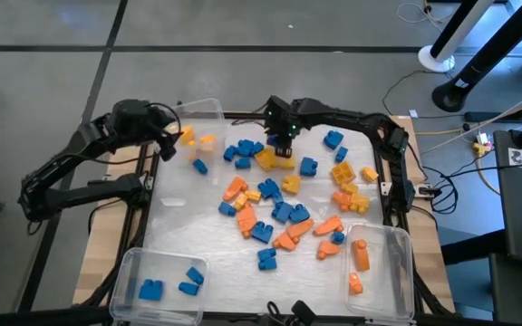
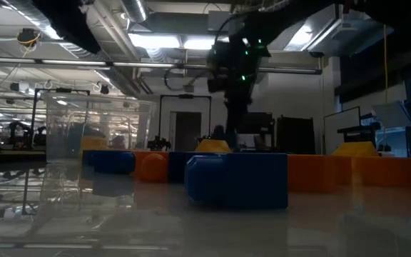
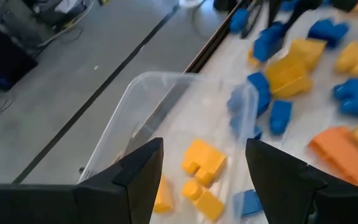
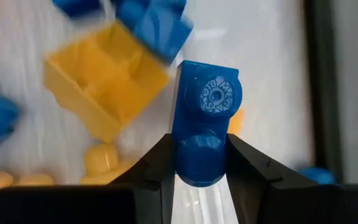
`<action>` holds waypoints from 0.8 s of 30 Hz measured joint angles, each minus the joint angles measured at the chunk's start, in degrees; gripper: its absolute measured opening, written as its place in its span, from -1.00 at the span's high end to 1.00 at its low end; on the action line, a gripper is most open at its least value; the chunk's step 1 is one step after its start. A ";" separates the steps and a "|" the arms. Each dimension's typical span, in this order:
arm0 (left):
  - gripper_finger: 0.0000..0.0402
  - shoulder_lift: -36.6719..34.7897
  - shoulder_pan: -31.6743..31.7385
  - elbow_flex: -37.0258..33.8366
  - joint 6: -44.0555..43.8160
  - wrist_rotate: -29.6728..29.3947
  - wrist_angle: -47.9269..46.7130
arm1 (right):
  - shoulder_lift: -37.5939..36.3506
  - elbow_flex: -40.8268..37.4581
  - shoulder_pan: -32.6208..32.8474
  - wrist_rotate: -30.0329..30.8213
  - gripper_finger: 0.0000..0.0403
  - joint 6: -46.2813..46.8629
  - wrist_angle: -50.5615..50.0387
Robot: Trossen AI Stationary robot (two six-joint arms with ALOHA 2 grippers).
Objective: Sort blocks
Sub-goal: Put the blue game piece into the bottom left transparent bin
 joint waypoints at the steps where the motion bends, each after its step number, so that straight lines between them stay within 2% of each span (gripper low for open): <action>1: -0.09 -0.93 0.00 0.00 -0.49 0.59 -0.02 | 0.00 1.72 0.00 0.01 0.44 0.00 -0.80; 6: -0.09 -6.36 0.00 0.00 -3.21 5.47 -2.39 | 0.00 10.54 1.11 -3.00 0.44 -1.10 -3.59; 13: -0.09 -13.02 0.00 -0.02 -7.46 18.27 -7.09 | 0.00 20.41 7.79 -9.65 0.43 -1.40 -1.25; 21: -0.09 -17.31 0.00 -0.02 -11.03 32.88 -7.77 | 0.00 22.55 18.45 -10.13 0.43 -5.29 9.27; 24: -0.09 -18.19 0.00 -0.02 -11.71 36.43 -8.52 | 0.00 22.55 22.45 -10.11 0.43 -7.96 13.59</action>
